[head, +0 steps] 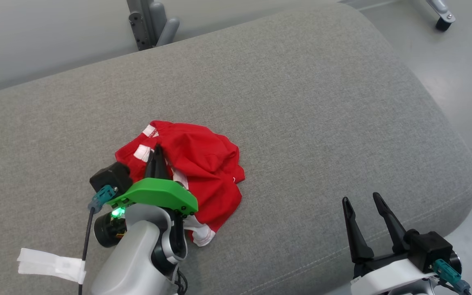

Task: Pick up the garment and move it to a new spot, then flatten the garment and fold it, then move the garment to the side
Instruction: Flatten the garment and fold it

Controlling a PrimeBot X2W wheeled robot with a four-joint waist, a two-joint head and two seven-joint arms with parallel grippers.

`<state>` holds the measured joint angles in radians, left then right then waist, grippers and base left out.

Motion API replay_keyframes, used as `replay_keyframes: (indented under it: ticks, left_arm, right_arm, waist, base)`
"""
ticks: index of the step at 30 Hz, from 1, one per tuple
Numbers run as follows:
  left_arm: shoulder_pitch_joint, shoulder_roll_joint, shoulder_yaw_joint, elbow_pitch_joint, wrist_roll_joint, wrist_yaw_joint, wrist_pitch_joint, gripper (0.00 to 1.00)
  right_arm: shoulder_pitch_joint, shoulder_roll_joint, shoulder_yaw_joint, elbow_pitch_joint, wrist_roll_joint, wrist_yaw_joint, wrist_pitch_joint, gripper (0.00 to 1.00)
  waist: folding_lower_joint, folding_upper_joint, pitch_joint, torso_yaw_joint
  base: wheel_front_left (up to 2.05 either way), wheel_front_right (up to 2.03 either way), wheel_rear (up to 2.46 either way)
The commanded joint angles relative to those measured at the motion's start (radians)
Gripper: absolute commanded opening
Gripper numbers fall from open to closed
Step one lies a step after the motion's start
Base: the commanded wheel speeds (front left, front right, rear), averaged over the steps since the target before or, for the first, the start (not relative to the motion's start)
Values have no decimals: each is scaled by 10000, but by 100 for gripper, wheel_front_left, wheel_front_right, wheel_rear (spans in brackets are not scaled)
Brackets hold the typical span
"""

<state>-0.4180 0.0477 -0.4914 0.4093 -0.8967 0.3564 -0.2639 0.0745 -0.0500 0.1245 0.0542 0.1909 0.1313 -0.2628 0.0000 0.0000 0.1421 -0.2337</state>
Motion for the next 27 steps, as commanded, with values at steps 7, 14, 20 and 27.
replay_keyframes:
  ticks: [7, 14, 20, 27]
  left_arm:
    - [-558, 89, 480, 1614, 1122, -969, -8, 100]
    - [-291, 1023, -369, 108, 2570, -1446, 235, 100]
    - [1136, 2272, -856, -3318, 2551, -850, 2347, 100]
    - [2684, 3108, -1302, -4891, 2306, -176, 4020, 100]
  right_arm:
    - [57, -12, -179, 21, 9, -10, -29, 100]
    - [313, -13, -392, -24, -71, -10, -29, 100]
    - [417, -8, -635, -153, -67, -10, -29, 100]
    - [92, -11, -446, -201, 17, -10, -27, 100]
  waist:
    - [0, 0, 104, -207]
    - [0, 0, -55, -49]
    - [0, 0, 7, 190]
    - [0, 0, 411, 231]
  base:
    - [0, 0, 0]
    - [0, 0, 0]
    - [0, 0, 0]
    - [0, 0, 0]
